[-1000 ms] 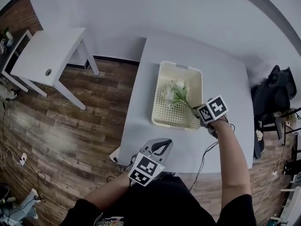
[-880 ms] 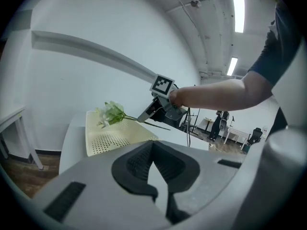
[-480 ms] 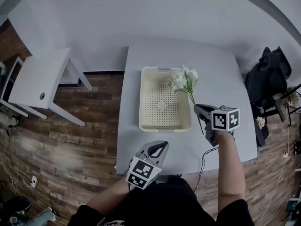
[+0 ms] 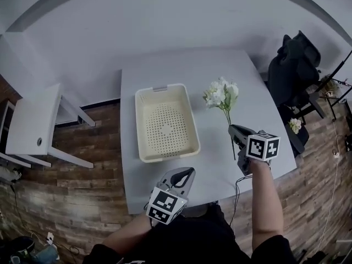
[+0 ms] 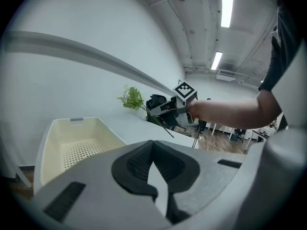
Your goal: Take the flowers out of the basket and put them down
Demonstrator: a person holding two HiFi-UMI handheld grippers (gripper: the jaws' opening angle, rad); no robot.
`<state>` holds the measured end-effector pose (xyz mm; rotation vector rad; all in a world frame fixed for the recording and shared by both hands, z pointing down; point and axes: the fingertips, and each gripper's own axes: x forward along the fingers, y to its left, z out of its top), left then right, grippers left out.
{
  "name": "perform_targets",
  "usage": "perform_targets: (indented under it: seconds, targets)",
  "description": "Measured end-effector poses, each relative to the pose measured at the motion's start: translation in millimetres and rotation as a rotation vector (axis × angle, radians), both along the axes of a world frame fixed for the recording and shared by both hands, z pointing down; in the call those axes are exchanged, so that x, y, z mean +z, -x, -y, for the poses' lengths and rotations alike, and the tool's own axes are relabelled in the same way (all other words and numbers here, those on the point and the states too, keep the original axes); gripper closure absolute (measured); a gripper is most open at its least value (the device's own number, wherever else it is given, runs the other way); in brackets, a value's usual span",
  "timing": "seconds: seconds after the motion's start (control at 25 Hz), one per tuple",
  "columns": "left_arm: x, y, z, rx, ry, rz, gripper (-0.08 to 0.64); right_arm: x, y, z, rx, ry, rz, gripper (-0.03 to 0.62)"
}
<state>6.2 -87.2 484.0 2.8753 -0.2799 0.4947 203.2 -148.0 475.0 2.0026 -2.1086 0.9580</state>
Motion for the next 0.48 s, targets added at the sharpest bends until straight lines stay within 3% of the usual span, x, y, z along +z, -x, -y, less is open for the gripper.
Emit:
perform_targets:
  seconds: [0.48]
  targets:
    - [7, -90, -36, -0.028, 0.028, 0.032, 0.554, 32, -101, -38, 0.069, 0.027, 0.016, 0.557]
